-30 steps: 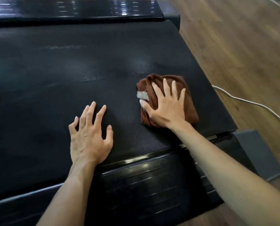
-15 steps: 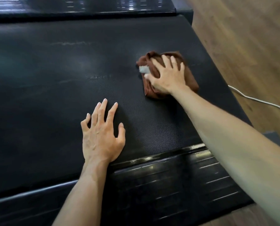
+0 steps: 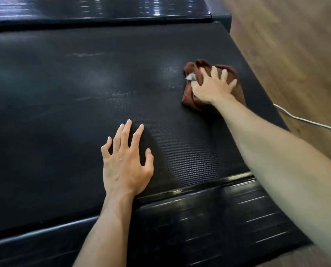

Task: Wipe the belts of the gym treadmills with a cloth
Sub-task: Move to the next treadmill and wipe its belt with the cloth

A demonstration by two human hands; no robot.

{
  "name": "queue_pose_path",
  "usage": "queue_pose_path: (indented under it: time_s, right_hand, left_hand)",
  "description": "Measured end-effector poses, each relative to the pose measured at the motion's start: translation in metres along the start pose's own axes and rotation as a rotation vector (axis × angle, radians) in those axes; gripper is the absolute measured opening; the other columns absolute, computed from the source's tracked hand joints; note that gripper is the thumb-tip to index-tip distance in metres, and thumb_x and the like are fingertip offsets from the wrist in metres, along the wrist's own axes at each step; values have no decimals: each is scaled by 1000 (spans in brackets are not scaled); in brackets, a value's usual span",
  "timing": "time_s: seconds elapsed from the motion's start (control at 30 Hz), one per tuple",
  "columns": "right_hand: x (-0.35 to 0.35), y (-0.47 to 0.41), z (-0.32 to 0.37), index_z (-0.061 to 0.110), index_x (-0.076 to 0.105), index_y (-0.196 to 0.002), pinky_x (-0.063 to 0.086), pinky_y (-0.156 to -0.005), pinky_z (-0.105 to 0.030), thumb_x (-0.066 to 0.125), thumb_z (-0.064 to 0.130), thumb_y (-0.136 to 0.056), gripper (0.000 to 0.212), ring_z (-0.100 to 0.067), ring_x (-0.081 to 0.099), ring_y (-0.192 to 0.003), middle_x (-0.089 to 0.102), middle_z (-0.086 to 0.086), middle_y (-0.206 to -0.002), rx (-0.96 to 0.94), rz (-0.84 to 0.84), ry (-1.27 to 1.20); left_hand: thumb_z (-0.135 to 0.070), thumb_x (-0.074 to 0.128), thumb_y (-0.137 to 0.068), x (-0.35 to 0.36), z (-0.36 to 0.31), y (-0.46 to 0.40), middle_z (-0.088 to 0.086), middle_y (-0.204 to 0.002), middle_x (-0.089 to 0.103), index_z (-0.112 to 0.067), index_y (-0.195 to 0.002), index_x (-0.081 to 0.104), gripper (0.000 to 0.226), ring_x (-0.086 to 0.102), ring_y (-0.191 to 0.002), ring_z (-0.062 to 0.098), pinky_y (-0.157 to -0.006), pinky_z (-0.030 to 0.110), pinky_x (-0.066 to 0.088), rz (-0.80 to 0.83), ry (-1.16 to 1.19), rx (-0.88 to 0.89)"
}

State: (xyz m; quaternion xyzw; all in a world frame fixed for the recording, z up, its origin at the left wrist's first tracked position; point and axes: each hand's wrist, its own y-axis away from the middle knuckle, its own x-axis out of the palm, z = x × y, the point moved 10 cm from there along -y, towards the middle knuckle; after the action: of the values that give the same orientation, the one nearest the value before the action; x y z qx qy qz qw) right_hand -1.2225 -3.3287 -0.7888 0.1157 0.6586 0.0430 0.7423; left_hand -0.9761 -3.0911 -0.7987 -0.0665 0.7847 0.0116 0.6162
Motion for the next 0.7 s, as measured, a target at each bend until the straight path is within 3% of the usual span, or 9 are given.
queue_pose_path:
  time_s: [0.2,0.33,0.4,0.57,0.7]
  right_hand:
    - [28,36,93,43,19,-163,-3,-123,-66,32,63,-101,67,-32,-2,-160,7,1,-174,-388,-16,42]
    - [36,106,65,45,24,-161,-1,-127,-58,23,65,-96,69,-23,4,-160,14,5,-173,-617,-53,37]
    - [32,103,34,49,27,-160,2,-128,-55,20,67,-92,71,-21,7,-160,17,7,-173,-582,-66,56]
    - [10,14,17,45,22,-162,-1,-126,-62,29,60,-101,63,-28,2,-160,10,0,-174,-167,-62,17]
    - [13,-11,91,40,23,-163,-4,-124,-65,33,58,-102,64,-33,-3,-160,7,-4,-174,-216,-8,1]
  left_hand:
    - [-54,27,-92,0,1,0,-1,-169,19,-31,-158,32,69,14,-157,16,-121,48,21,2,-17,-6]
    - [-54,27,-92,1,0,-2,-1,-170,17,-32,-159,30,70,12,-158,16,-121,48,21,20,-18,-5]
    - [-54,27,-92,2,1,-2,-1,-170,17,-33,-159,29,70,12,-158,16,-122,48,20,22,-16,-9]
    - [-53,24,-92,0,0,-1,-2,-170,17,-32,-159,29,70,11,-158,15,-122,48,20,8,-5,-5]
    - [-54,26,-93,1,0,-2,-2,-170,16,-33,-158,29,69,12,-158,15,-123,47,19,11,8,-4]
